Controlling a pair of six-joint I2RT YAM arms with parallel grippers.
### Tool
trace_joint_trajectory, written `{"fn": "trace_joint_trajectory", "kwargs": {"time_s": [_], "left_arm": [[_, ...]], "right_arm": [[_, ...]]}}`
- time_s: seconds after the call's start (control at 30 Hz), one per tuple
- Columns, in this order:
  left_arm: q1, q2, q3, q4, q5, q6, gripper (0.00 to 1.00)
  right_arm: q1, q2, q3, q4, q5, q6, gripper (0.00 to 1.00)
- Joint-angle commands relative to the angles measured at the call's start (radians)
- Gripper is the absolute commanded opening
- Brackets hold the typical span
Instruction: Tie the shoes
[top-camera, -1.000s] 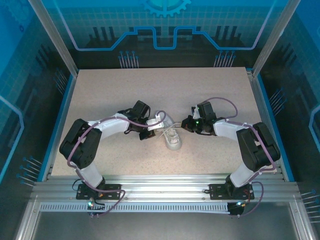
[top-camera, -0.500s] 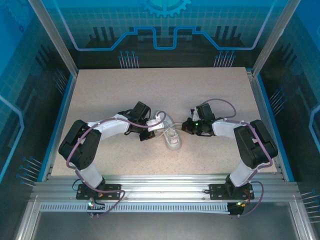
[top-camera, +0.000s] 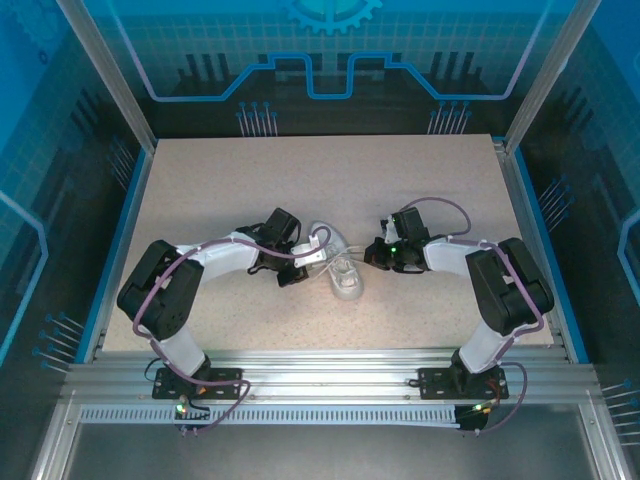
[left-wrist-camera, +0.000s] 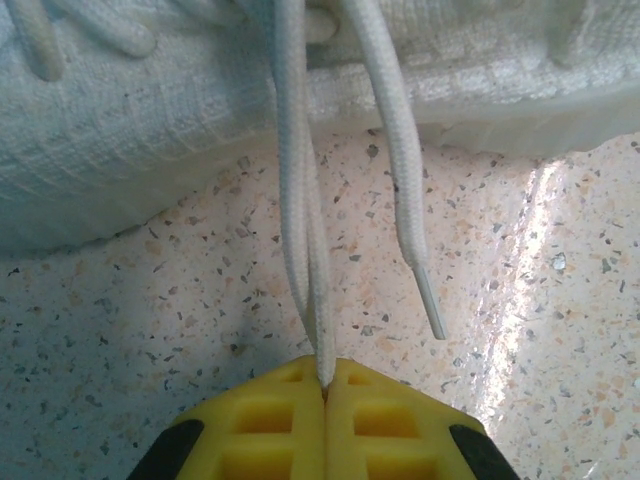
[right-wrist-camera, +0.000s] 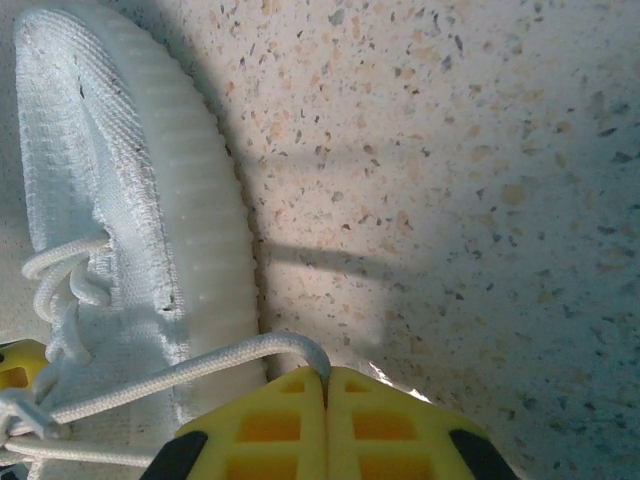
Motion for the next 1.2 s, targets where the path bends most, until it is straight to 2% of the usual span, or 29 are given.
{"fn": "trace_joint_trajectory", "kwargs": {"time_s": [0.0,0.37,0.4,0.47,0.57,0.6,0.63,0.93,1.17], "left_arm": [[-0.001,-0.022,-0.033,-0.047,-0.025,-0.017,0.00],[0.003,-0.046,-0.064,-0.017,-0.040,-0.049,0.00],[0.003,-0.047,-0.060,-0.016,-0.033,-0.055,0.00],[0.003,-0.062,-0.051,0.011,-0.036,-0.071,0.33],[0.008,-0.154,-0.102,0.131,-0.063,-0.090,0.73],[0.014,-0.187,-0.120,0.170,-0.068,-0.097,0.96],[0.026,-0.224,-0.138,0.211,-0.069,-0.111,0.99],[0.179,-0.464,-0.185,0.314,-0.085,-0.224,0.99],[0.298,-0.590,-0.207,0.347,-0.201,-0.425,0.99]], "right_arm": [[-0.011,0.014,0.010,-0.035,0.028,-0.022,0.00],[-0.016,0.005,0.011,-0.039,0.029,-0.031,0.00],[-0.015,-0.004,0.015,-0.041,0.029,-0.033,0.04],[-0.016,-0.029,0.037,-0.070,0.028,-0.050,0.41],[-0.030,-0.098,0.093,-0.164,0.047,-0.102,0.54],[-0.038,-0.123,0.096,-0.193,0.054,-0.117,0.56],[-0.052,-0.154,0.132,-0.226,0.065,-0.137,0.57],[-0.201,-0.361,0.169,-0.411,0.184,-0.289,0.60],[-0.318,-0.491,0.162,-0.453,0.274,-0.407,0.67]]}}
